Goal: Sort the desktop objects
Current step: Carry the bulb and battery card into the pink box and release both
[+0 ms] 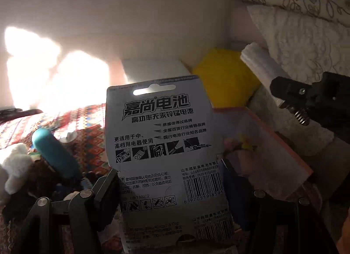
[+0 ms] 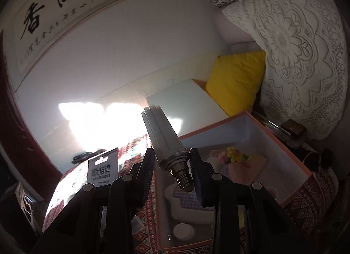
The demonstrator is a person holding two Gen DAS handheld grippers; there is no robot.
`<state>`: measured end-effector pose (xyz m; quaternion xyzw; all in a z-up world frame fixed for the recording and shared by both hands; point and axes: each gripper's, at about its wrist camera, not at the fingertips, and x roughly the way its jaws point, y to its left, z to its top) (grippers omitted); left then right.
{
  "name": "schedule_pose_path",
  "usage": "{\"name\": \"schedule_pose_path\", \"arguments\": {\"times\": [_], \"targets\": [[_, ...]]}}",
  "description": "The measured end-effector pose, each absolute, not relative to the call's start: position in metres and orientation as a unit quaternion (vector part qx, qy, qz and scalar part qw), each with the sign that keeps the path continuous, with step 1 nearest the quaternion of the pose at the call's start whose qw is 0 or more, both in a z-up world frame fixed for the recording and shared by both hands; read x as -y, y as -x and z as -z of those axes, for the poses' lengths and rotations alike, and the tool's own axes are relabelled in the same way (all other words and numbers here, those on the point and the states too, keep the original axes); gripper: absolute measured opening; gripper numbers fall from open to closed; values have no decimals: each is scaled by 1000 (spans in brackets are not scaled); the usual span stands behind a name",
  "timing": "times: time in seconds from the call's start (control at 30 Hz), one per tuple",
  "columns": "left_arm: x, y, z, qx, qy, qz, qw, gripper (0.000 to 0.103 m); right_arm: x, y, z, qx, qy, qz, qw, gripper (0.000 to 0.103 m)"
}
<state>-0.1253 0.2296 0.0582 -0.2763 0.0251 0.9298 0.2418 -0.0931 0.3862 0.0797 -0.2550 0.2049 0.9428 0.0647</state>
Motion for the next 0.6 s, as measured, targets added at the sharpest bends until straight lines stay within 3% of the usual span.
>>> {"name": "schedule_pose_path", "arguments": {"times": [0.2, 0.27, 0.3, 0.33, 0.43, 0.6], "targets": [[-316, 160, -55, -83, 283, -919, 261, 73, -443, 99, -56, -224, 271, -928, 125, 37], [-336, 173, -47, -111, 315, -907, 258, 79, -454, 108, -41, -217, 301, -918, 139, 54], [-341, 178, -43, -120, 328, -901, 257, 80, -459, 110, -34, -219, 313, -913, 146, 78], [-339, 180, -39, -122, 331, -901, 253, 82, -464, 110, -30, -225, 317, -908, 155, 87], [-322, 178, -40, -111, 317, -914, 228, 92, -471, 104, -29, -249, 308, -903, 167, 86], [-266, 168, -61, -59, 300, -931, 198, 98, -450, 104, -45, -245, 289, -914, 148, 86]]}}
